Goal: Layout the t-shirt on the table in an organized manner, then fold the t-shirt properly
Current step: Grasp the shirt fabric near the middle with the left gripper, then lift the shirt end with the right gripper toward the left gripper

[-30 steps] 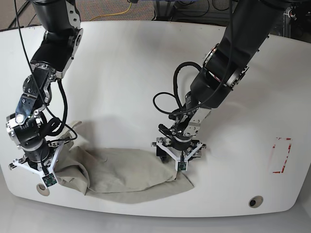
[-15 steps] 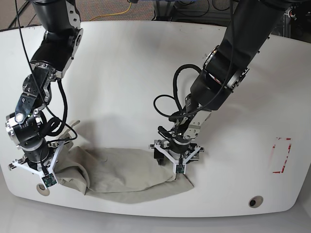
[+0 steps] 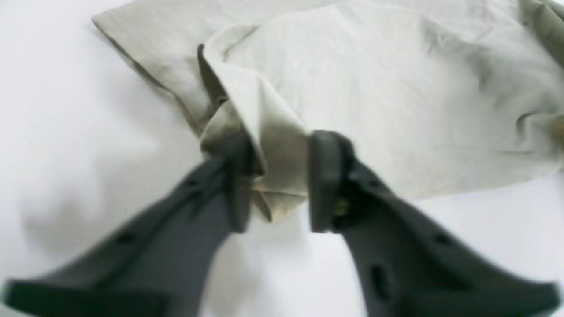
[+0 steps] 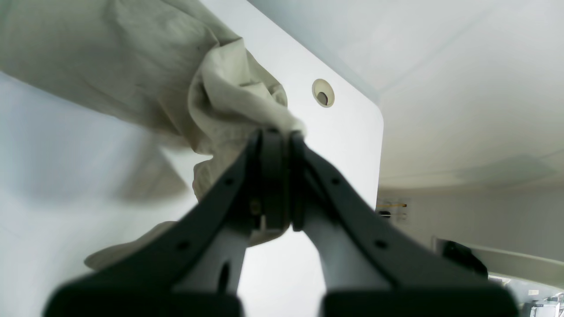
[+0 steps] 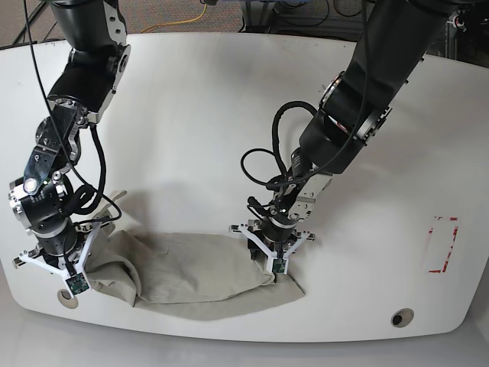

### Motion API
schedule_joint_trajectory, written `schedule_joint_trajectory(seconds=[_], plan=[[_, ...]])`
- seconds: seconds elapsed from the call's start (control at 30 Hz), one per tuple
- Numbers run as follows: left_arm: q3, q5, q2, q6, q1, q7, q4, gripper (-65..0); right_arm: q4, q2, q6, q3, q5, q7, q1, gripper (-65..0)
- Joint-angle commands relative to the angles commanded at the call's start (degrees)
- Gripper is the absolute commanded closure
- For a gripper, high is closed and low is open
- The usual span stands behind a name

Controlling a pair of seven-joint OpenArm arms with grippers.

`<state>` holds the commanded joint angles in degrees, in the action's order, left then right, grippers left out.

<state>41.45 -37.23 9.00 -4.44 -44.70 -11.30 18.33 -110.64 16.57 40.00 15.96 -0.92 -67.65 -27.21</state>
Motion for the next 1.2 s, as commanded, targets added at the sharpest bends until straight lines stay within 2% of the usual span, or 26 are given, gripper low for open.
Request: schedule_joint_trajectory(seconds=[0.23, 0.3, 0.4, 1.1, 1.2], plan=[[0.09, 0.18, 0.00, 0.00, 0.79, 0.00, 0.44, -10.3, 0.00, 0.00, 0.00, 0.00, 0.00, 0.00, 0.00, -0.5], [0.09, 0.26, 0.00, 0.18, 1.05, 0.00, 0.44, -6.3, 0.00, 0.00, 0.00, 0.00, 0.00, 0.00, 0.00, -0.5], [0.09, 0.18, 0.00, 2.46, 1.49, 0.00, 0.53, -3.6, 0.00, 0.00, 0.00, 0.00, 0.00, 0.00, 0.00, -0.5], [0.09, 0.44, 0.00, 2.55, 4.84, 0.09, 2.99, -3.9, 0.00, 0.18, 0.00, 0.09, 0.00, 0.00, 0.00, -0.5], [2.64, 0.35, 0.00, 2.55, 4.84, 0.70, 4.04, -3.6, 0.00, 0.18, 0.00, 0.00, 0.00, 0.00, 0.00, -0.5]])
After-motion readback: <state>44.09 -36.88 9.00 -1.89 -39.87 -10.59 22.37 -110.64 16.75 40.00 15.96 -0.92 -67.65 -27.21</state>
